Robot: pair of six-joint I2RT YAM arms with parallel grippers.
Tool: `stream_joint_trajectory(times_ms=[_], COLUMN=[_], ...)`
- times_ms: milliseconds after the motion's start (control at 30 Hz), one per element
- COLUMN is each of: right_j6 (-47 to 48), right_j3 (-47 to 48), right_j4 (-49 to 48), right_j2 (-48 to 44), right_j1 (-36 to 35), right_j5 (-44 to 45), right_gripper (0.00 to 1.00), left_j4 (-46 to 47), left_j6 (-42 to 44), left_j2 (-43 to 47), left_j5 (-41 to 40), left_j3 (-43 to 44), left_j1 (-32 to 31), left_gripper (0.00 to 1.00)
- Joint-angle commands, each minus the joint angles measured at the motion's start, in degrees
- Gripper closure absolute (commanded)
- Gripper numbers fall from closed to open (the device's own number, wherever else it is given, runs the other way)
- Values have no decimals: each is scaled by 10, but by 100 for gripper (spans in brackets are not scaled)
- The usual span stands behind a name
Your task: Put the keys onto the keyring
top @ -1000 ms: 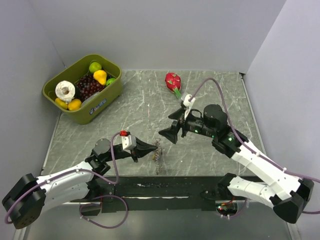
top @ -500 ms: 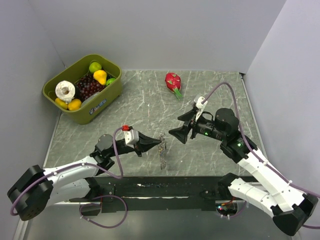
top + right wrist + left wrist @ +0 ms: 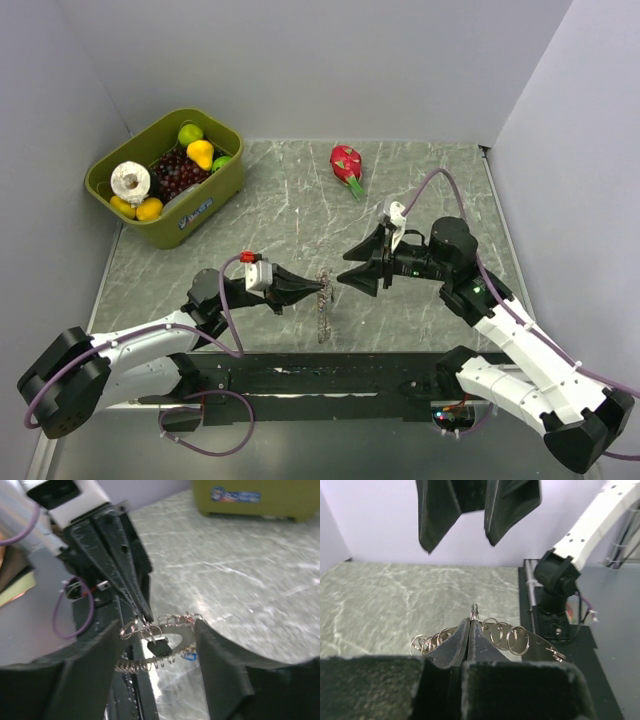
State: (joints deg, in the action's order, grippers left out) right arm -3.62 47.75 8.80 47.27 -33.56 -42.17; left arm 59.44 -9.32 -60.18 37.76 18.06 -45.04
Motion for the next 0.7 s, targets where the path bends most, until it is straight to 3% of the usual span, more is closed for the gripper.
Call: stream_joint_trajectory(times_ms=[0,200,667], right_j6=[-40,-91,-88], right_j3=[-18,-43,-55], right_j4=[-72,-142,-129], right_j2=[19,23,9], right_j1=[3,3,3], right_j5=[-74,-92,-113], right_gripper=[39,44,49], left_j4=[93,119,129], left_j6=[-22,-47,-54], left_j2=[-5,-22,-9], left_j5=[59,89,79], left_j3=[38,50,55], left_j1=[1,1,2], left_gripper=[99,99,99])
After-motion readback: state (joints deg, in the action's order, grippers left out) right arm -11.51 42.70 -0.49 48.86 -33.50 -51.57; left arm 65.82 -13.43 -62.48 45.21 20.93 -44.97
